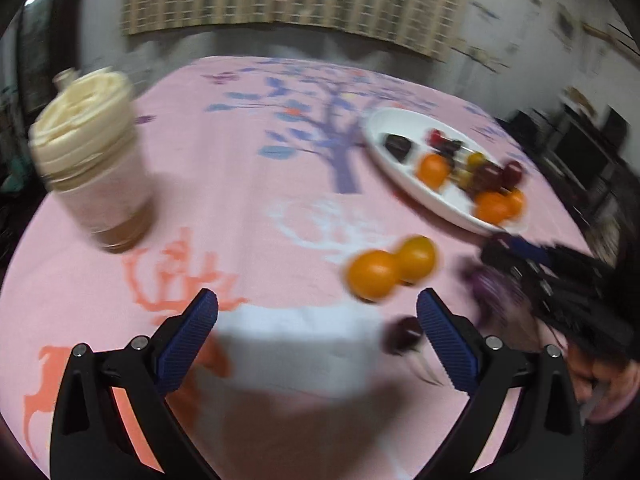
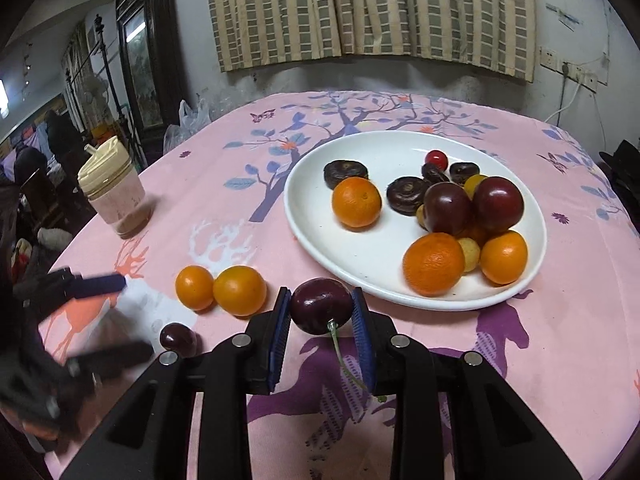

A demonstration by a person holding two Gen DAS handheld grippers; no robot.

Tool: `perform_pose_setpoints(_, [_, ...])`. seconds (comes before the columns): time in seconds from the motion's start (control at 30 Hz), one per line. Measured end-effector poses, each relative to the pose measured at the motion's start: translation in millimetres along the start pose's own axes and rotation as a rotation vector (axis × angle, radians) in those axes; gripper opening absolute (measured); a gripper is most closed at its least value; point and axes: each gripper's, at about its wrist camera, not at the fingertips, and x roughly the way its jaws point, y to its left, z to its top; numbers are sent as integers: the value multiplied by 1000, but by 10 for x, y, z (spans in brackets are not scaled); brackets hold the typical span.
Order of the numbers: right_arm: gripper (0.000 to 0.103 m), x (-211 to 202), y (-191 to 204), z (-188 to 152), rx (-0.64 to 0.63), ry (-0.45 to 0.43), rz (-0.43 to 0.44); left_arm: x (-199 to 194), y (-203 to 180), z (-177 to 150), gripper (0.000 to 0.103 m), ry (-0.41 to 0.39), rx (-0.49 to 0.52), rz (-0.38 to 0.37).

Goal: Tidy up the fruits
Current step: 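Grasp a dark cherry by its body with the left tool while the right grasps another cherry, then place both cherries on the white plate, opening both tools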

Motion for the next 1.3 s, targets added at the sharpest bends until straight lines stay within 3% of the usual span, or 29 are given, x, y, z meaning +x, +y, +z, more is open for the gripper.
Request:
perform_pose_setpoints(0.03, [31, -1, -16, 1, 6, 2, -2, -1, -106, -38, 96, 6, 45, -43])
perform_pose_setpoints(0.1, [31, -18, -16, 3, 10, 2, -3, 2, -303, -119, 80, 19, 135, -96])
perform_pose_setpoints(0.17, [31, -34, -15, 6, 9, -2, -3, 35, -440, -174, 73, 37, 193, -115])
perform_pose_setpoints(0.37, [31, -65, -11, 18, 10, -10, -1, 187, -503, -219, 50, 77, 210, -119])
perform_pose_setpoints(0.63, [31, -119, -13, 23, 16, -23, 4, 302, -453, -232, 46, 97, 201, -83])
perform_pose_setpoints(0.77, [31, -154, -12, 20, 20, -31, 8, 333, -455, -236, 34, 97, 209, -72])
perform_pose_setpoints(1.07, [31, -243, -11, 11, 16, -55, 23, 287, -498, -262, 28, 79, 215, -61])
perform_pose_setpoints(1.23, [31, -366, -164, 97, 47, -141, 6, 132, -582, -181, 28, 29, 207, -104])
perform_pose_setpoints(1.3, [31, -413, -268, 177, 62, -199, -40, 80, -663, -66, 28, 1, 231, -99])
